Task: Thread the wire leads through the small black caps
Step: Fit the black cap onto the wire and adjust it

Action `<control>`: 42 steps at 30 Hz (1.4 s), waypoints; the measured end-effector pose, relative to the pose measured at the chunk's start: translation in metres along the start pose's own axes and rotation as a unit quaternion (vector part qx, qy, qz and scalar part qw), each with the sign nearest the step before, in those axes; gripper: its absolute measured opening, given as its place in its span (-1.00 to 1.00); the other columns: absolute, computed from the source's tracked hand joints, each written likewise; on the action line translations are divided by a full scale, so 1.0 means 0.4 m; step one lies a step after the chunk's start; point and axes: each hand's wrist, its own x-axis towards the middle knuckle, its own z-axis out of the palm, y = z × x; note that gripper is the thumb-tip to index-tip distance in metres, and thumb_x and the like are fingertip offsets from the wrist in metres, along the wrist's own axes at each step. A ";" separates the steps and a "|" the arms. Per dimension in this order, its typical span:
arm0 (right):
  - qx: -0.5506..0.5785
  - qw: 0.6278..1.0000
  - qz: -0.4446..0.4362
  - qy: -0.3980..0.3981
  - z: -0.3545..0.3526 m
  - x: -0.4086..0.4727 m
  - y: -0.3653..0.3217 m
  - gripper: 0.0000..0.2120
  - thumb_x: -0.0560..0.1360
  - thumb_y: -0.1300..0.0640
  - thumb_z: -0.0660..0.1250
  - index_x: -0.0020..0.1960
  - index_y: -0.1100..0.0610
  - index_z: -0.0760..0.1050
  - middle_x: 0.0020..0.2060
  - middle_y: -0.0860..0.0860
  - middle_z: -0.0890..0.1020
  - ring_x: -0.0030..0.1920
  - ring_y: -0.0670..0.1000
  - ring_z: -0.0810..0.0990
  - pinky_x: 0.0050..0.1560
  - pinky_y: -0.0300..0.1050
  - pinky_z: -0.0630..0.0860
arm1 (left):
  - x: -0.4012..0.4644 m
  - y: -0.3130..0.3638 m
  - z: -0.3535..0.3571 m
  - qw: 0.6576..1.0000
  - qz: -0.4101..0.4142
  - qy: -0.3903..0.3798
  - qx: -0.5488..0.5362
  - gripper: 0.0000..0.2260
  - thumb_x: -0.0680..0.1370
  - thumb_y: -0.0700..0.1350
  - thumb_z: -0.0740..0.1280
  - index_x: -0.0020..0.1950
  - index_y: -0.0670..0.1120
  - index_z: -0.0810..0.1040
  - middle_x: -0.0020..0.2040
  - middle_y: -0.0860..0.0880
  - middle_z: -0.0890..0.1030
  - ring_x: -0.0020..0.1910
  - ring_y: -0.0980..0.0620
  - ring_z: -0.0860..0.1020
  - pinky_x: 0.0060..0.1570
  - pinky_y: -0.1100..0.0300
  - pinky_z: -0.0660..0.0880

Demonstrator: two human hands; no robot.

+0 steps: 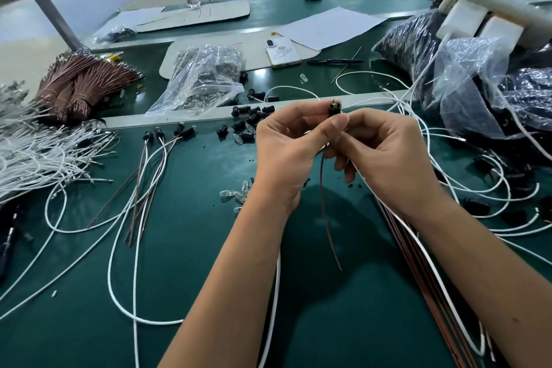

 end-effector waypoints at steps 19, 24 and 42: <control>-0.178 0.983 -0.025 0.035 -0.013 0.005 0.009 -0.96 0.55 0.10 0.51 -0.08 -0.02 0.72 -0.33 -0.17 0.68 -0.39 -0.12 0.56 -0.29 -0.21 0.51 | 0.011 -0.014 -0.009 0.991 0.076 0.062 0.091 -0.81 0.37 -0.39 0.57 -0.07 -0.23 0.68 -0.25 -0.05 0.71 -0.30 0.06 0.64 -0.21 0.23 0.58; -0.191 0.981 -0.025 0.024 -0.008 0.003 0.003 -0.97 0.55 0.11 0.50 -0.07 0.03 0.73 -0.32 -0.16 0.67 -0.39 -0.09 0.54 -0.30 -0.05 0.54 | 0.013 -0.011 -0.011 0.991 0.079 0.061 0.085 -0.80 0.37 -0.39 0.57 -0.09 -0.20 0.67 -0.25 -0.01 0.71 -0.31 0.11 0.63 -0.23 0.26 0.57; 0.028 0.995 0.083 -0.050 -0.032 0.012 0.003 -0.76 0.46 0.08 0.55 -0.01 0.24 0.68 -0.18 0.19 0.70 -0.21 -0.02 0.63 -0.22 -0.13 0.61 | 0.006 -0.009 -0.005 0.994 0.061 0.033 0.080 -0.80 0.36 -0.38 0.57 -0.08 -0.21 0.68 -0.19 -0.16 0.68 -0.22 -0.14 0.59 -0.14 0.02 0.59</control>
